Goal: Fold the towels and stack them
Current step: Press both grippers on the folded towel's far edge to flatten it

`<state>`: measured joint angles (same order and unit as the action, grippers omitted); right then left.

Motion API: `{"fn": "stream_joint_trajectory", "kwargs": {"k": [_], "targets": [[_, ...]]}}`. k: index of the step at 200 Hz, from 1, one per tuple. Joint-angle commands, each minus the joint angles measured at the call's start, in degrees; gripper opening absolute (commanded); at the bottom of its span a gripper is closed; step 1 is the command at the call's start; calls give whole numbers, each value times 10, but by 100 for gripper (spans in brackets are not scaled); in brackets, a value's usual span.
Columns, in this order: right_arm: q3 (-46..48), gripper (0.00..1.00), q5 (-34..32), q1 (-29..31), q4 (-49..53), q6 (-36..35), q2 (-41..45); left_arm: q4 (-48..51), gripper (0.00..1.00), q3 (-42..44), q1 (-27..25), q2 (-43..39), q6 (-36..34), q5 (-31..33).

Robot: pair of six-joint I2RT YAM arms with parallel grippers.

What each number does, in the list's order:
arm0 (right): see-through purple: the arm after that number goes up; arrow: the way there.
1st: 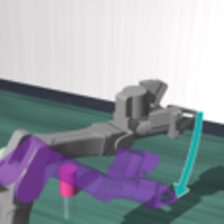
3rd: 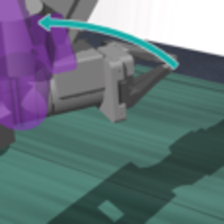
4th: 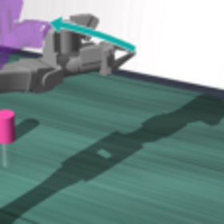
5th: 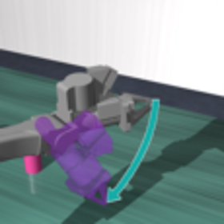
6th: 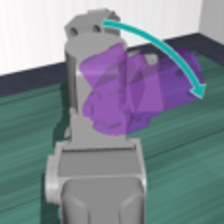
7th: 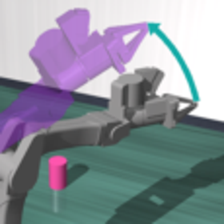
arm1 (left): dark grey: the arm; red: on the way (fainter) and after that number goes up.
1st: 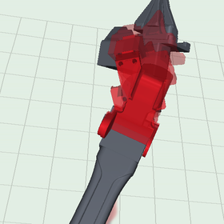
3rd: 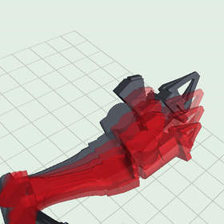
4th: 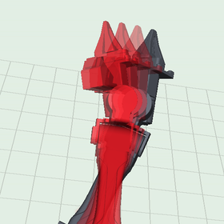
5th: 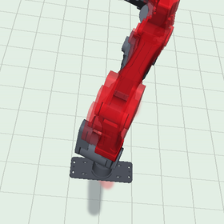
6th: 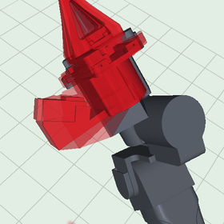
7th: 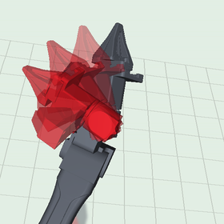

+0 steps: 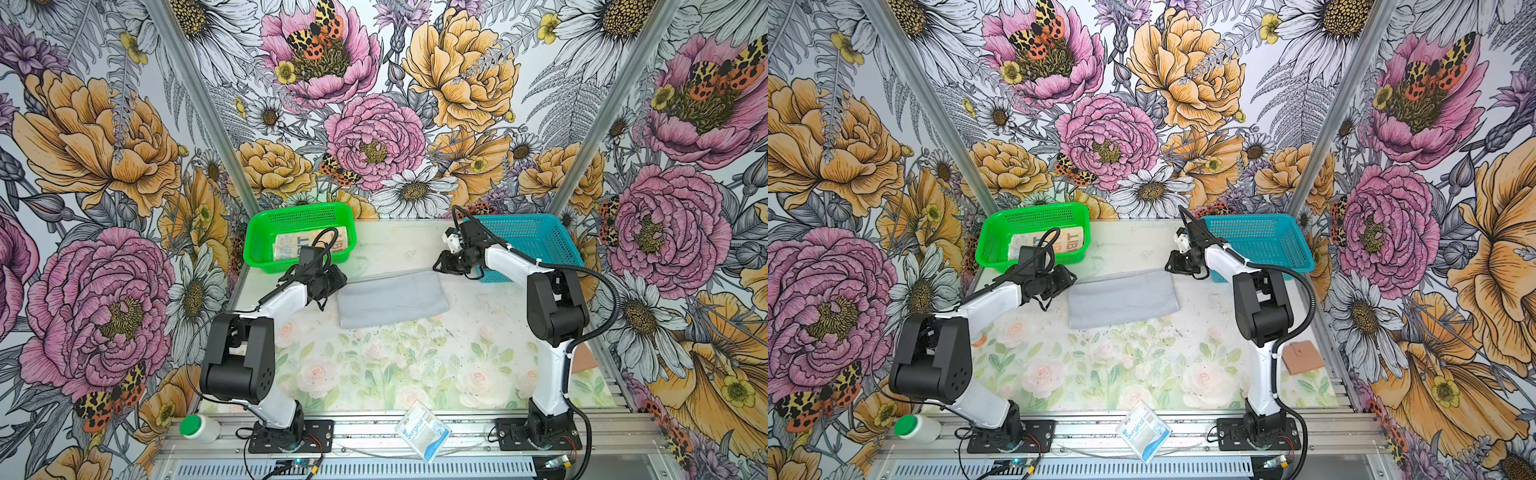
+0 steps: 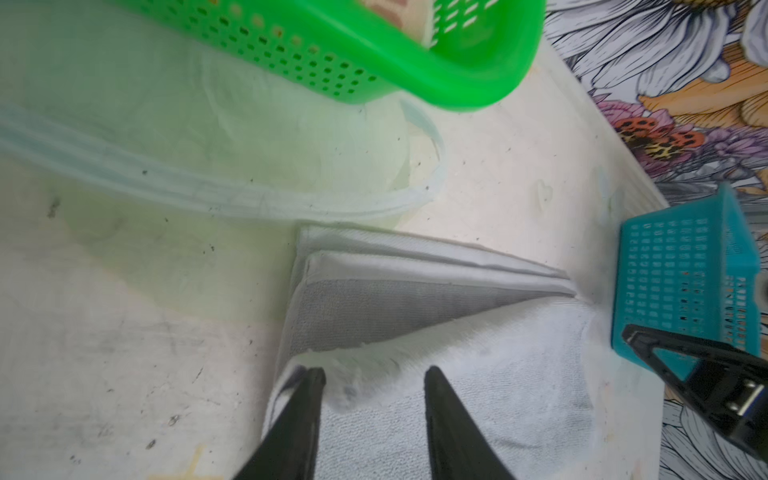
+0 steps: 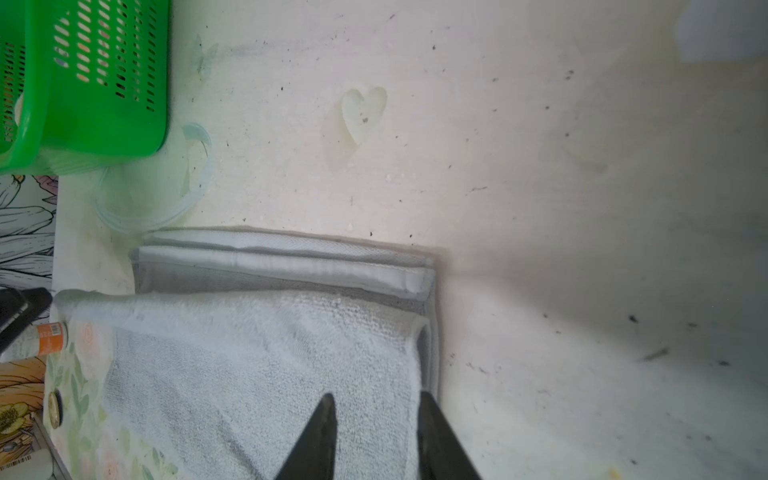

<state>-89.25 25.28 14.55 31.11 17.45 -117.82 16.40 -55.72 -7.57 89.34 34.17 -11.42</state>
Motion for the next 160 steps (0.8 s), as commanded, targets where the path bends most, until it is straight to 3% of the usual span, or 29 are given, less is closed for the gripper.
{"fn": "stream_joint_trajectory", "kwargs": {"k": [1,33,62,124,160], "targets": [[20,44,-24,7,-13,-21,65,-16,55,6,-8,-57,-29,33],[103,45,-22,25,-42,-5,131,-14,62,71,-32,-103,-37,72],[149,45,-31,39,-65,11,143,-15,64,93,-42,-86,-37,82],[92,46,-68,32,-65,-2,86,-12,63,16,-31,20,-44,112],[54,46,-67,25,-65,-4,40,-17,56,2,-30,56,-43,110]]}}
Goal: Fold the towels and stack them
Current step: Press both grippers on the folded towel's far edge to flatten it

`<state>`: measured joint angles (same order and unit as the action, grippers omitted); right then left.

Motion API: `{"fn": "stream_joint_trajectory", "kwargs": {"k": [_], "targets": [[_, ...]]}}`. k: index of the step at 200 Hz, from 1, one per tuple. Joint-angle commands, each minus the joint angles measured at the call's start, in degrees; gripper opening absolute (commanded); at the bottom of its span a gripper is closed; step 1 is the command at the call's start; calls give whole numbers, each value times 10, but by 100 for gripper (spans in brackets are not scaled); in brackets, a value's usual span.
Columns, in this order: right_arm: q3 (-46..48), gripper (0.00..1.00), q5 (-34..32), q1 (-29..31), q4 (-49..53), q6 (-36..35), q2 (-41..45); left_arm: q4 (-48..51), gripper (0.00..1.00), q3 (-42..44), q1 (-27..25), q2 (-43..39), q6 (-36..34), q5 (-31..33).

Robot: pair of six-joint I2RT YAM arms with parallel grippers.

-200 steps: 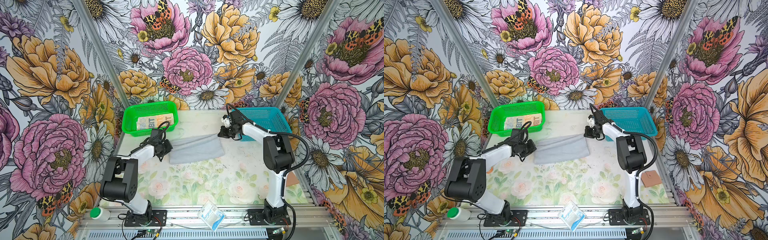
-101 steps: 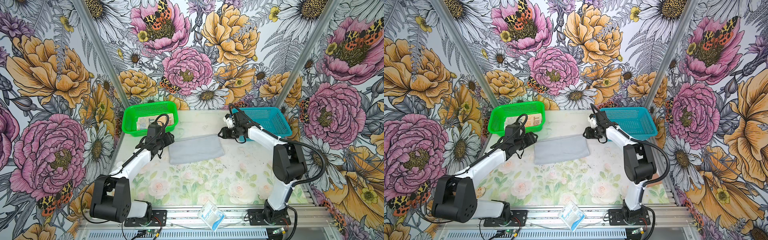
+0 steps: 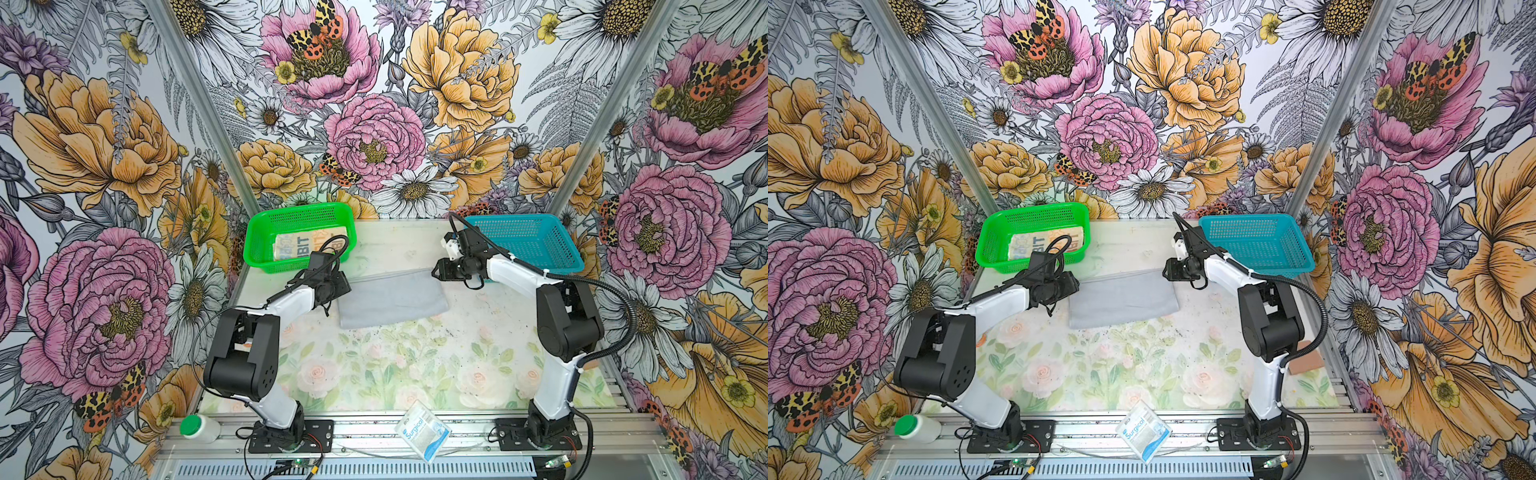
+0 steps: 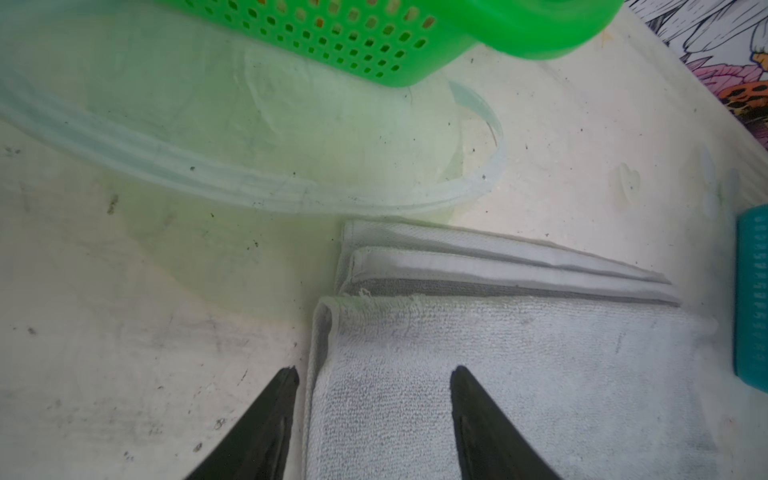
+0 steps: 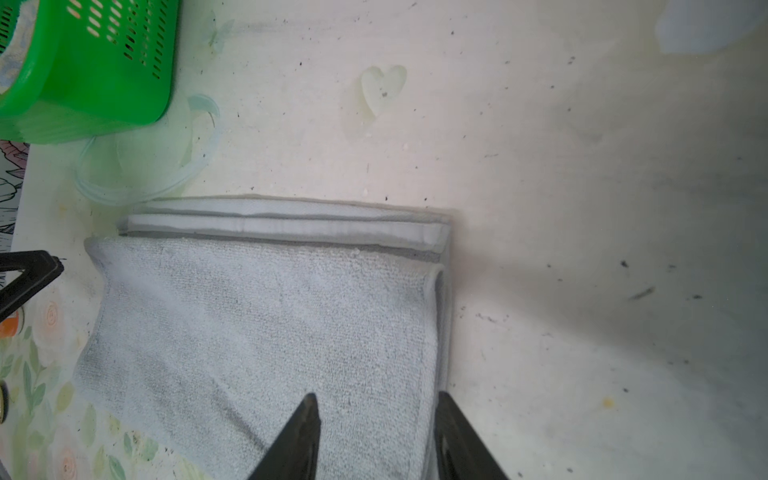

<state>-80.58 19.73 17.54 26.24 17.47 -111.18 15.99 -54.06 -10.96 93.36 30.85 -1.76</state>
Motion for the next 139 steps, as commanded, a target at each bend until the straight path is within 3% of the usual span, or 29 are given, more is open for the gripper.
{"fn": "stream_joint_trajectory", "kwargs": {"k": [1,84,139], "targets": [[-34,47,-12,-5,-16,-4,-28,-13,56,-15,4,16,-10,13],[-74,47,5,-7,-16,-6,-85,-15,49,-47,3,58,-11,13],[-96,47,11,-7,-16,-10,-111,-18,2,-58,2,61,-15,1]]}}
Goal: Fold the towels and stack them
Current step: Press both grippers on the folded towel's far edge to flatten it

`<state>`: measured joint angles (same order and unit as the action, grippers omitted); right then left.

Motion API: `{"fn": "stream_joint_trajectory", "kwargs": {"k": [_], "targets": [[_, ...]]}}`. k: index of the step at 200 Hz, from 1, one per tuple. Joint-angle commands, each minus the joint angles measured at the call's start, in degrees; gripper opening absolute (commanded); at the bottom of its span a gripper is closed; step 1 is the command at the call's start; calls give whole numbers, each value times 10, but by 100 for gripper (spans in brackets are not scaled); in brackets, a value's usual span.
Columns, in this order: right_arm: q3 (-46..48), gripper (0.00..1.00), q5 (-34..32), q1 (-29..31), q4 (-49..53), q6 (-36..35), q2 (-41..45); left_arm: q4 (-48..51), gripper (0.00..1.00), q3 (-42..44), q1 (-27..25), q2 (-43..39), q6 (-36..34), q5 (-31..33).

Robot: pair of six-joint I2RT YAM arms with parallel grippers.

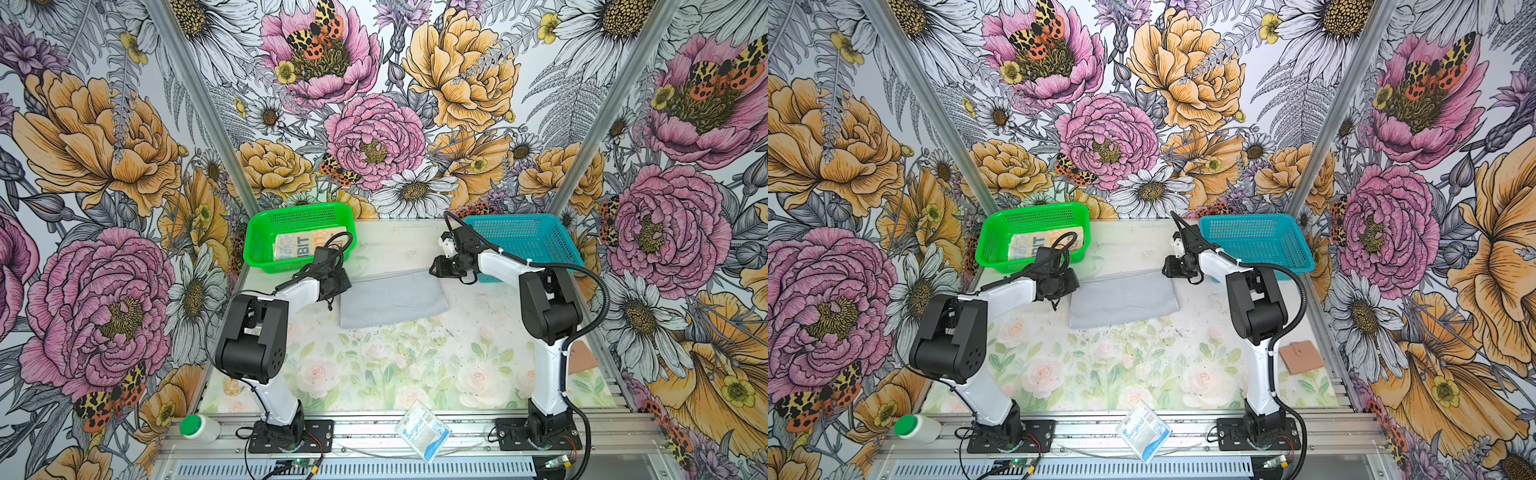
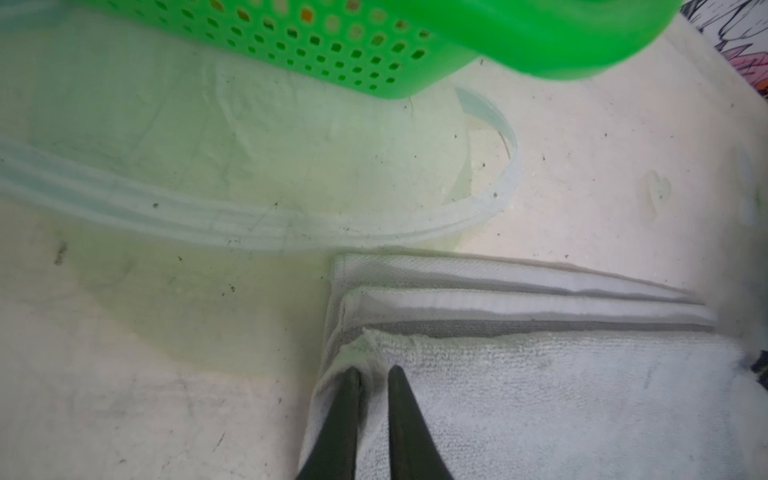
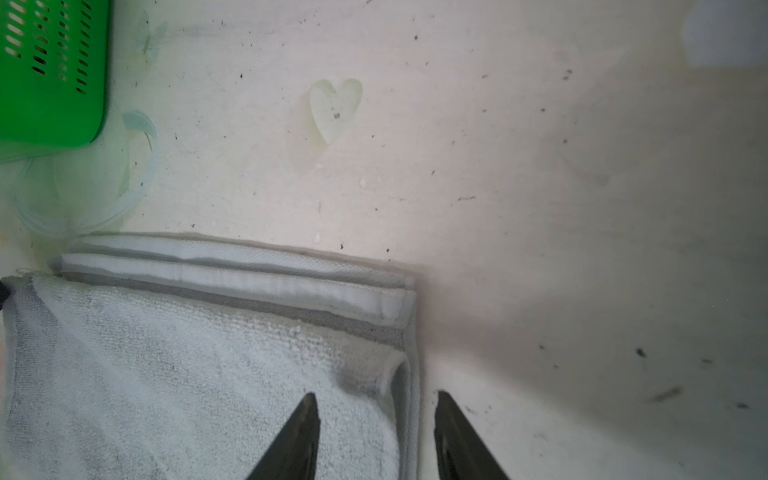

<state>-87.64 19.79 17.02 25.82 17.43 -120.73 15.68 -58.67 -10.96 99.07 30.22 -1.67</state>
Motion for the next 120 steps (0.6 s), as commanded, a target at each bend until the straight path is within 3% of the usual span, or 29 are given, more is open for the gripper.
{"fn": "stream_joint_trajectory", "kwargs": {"k": [1,32,69,120], "targets": [[-26,47,11,-1,-12,-10,-17,-14,2,-12,2,4,-8,0],[-34,41,18,-1,-12,-10,-27,-14,0,-4,1,-10,-10,-2],[-33,0,24,-1,-12,-10,-24,-13,0,6,-3,-39,-10,-6],[-16,0,23,-1,-13,-13,3,1,0,16,-10,-91,-17,1]]}}
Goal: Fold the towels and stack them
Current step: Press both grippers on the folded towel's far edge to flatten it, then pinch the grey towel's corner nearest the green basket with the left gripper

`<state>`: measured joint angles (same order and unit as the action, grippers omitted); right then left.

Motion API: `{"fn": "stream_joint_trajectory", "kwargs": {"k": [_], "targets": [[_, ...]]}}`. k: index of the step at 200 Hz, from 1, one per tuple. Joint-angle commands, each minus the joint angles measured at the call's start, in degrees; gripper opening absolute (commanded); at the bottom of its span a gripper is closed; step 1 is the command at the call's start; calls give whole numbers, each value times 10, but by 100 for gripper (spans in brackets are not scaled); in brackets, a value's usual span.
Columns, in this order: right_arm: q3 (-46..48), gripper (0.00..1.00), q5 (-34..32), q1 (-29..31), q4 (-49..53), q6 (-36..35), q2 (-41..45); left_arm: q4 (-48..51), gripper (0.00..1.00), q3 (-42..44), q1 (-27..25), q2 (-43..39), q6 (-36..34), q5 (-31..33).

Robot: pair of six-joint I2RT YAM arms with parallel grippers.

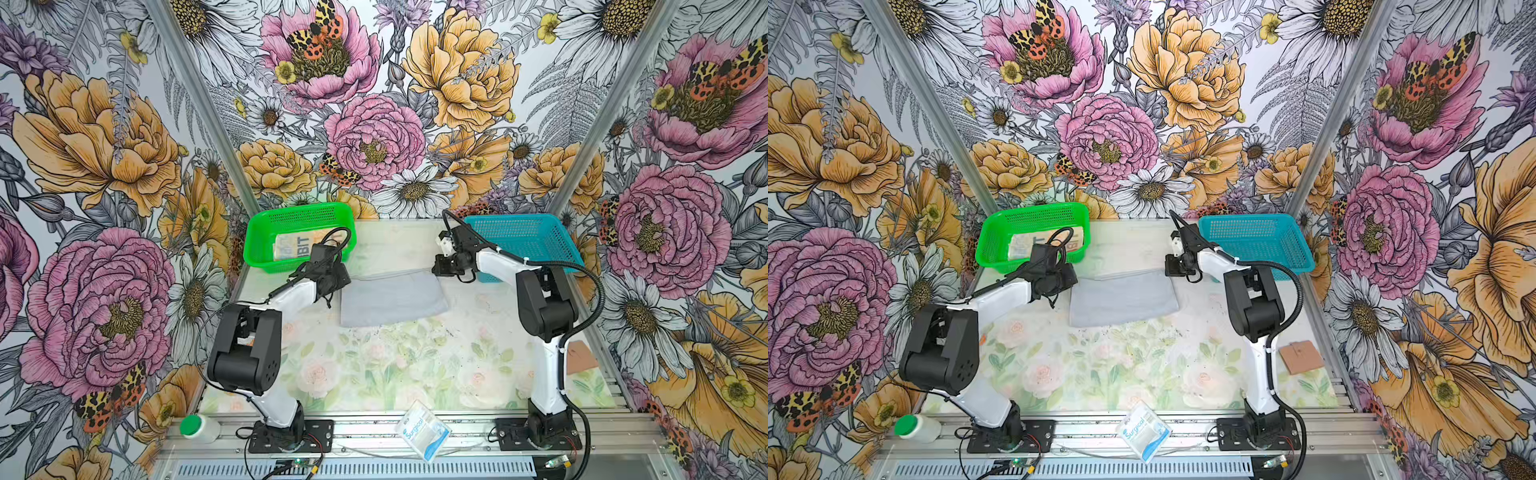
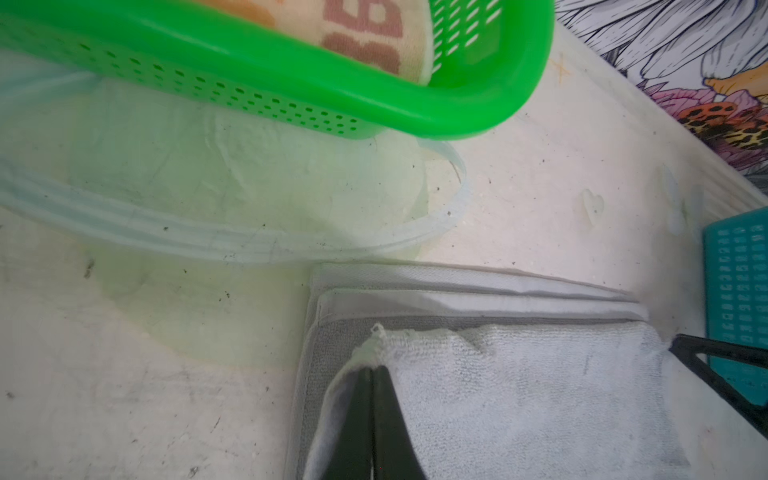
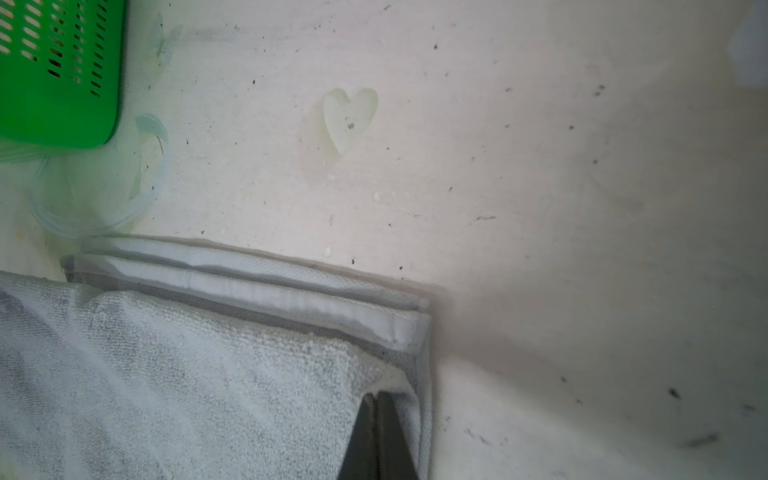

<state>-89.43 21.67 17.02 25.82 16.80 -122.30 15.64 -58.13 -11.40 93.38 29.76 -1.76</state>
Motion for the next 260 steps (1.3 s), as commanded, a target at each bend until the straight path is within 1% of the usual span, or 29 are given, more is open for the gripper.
{"fn": "stream_joint_trajectory", "kwargs": {"k": [1,39,69,92,117,142,165,175,183,195,216,222,223,225,234,240,249,260], "targets": [[3,0,4,-1,-13,-7,19,1,0,11,-5,-36,-13,2],[28,0,-5,-1,-14,-8,64,13,0,11,-8,-70,-26,3],[44,0,-19,-1,-16,-7,100,19,0,1,-8,-79,-35,-1],[51,0,-41,-1,-22,-7,116,19,0,-5,-7,-80,-42,12],[36,0,-46,-4,-21,-10,96,14,0,-18,0,-56,-53,26],[18,0,-45,-6,-23,-9,63,-20,0,-23,7,-27,-59,38],[0,0,-48,-5,-23,-10,34,-52,0,-26,15,2,-51,52],[-9,0,-46,-6,-23,-11,21,-56,0,-32,19,19,-46,48],[-13,0,-43,-6,-23,-13,15,-56,10,-39,22,33,-42,40],[-13,0,-49,-6,-23,-13,14,-65,13,-49,22,50,-45,25],[1,0,-59,-6,-27,-19,32,-74,23,-60,22,60,-55,22],[6,0,-61,-5,-27,-21,40,-68,27,-64,22,58,-60,28],[6,1,-61,-5,-26,-21,41,-67,28,-65,22,58,-60,28],[7,5,-63,-6,-27,-22,43,-65,31,-65,22,56,-61,30],[16,29,-66,-6,-27,-25,55,-55,40,-66,21,46,-67,41],[24,39,-70,-4,-28,-26,67,-45,46,-64,20,37,-71,49],[37,47,-75,-3,-32,-28,86,-29,51,-57,16,21,-75,57],[57,51,-73,2,-37,-27,111,-7,57,-44,9,0,-75,59]]}}
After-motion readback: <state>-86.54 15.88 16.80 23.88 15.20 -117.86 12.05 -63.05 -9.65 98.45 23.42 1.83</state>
